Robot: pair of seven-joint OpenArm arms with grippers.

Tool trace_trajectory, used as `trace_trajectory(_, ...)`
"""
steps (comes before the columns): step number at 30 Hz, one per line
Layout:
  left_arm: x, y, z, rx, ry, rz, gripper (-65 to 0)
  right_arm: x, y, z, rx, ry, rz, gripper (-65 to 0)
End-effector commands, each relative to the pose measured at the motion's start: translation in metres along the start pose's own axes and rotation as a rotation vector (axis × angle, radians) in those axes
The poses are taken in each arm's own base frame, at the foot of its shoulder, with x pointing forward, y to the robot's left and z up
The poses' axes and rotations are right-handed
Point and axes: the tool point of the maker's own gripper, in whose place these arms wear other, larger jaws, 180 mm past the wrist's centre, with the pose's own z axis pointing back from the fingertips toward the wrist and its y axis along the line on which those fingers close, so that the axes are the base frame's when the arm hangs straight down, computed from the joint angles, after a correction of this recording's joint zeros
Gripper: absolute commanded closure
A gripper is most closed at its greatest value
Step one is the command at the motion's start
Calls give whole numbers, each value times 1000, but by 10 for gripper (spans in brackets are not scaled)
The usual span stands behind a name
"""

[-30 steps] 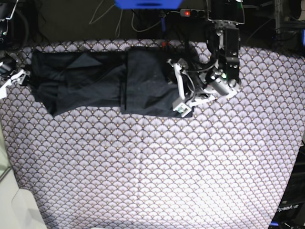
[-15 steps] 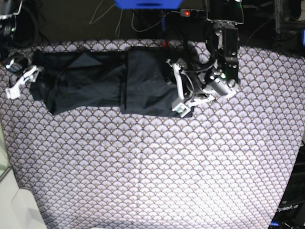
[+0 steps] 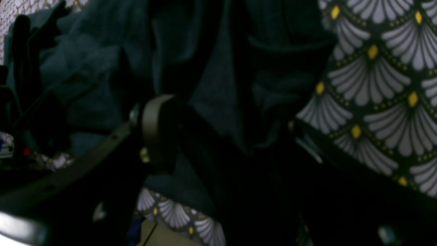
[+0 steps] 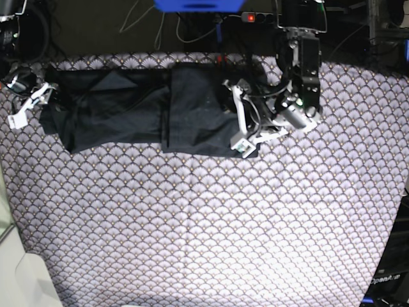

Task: Fold the T-shirt properly
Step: 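Move the right gripper to its end of the strip and grasp it, then release the left gripper and lift the strip end with the right gripper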

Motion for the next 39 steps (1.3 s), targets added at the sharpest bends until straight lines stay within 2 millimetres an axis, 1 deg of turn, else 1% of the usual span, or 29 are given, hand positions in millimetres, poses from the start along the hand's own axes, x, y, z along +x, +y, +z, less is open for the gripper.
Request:
trace_trajectory(1,16,2,5,7,-49,-13,-354,-7,-8,5,-30,53,23,-377)
trace_trajectory(3,16,2,5,7,-49,-13,-354,-8,-7,5,-28,59,23,-332)
trace_trajectory(5,16,2,5,7,-49,-13,-354,-9,-7,4,-27,60,24,-264)
trace_trajectory(9,16,2,5,7,-49,-13,-353,-9,-7,5,-28,64,26,-61)
trace_trajectory(10,16,2,5,7,-49,-13,-353,-8,-8,5,-29,65,27,-19)
trace_trajectory(11,15,2,6,6,-49,-11,-353,-9,-8,5,-30,66,27,0)
trace_trajectory(15,17,2,6,6,-54,-12,-353,-7,-7,6,-28,66,34,0)
trace_trajectory(18,34,-2,11,-13,-107,-14,-353,-4,-6,5,-27,59,37,0)
trace_trajectory(19,41,-4,15,-23,-134,-17,-353,0,-4,5,-23,52,50,0)
trace_trajectory(21,56,-7,24,-41,-194,-25,-353,13,6,8,-11,35,102,0)
trace_trajectory(23,68,-11,33,-55,-244,-35,-353,27,21,10,11,13,163,0)
trace_trajectory(25,75,-12,39,-53,-270,-45,-353,31,31,12,20,31,210,0)
trace_trajectory(26,73,-11,40,-46,-267,-43,-353,35,37,13,25,40,236,0)
trace_trajectory(29,55,10,42,1,-219,19,-353,41,53,14,43,47,291,0)
trace_trajectory(30,49,18,44,19,-214,45,-353,41,62,11,58,41,298,0)
trace_trajectory(33,18,51,57,92,-185,125,-353,42,82,10,85,36,332,0)
trace_trajectory(36,-13,78,71,167,-153,195,-354,39,102,7,113,37,356,0)
trace_trajectory(39,-43,100,86,233,-121,258,-354,40,126,6,146,23,393,0)
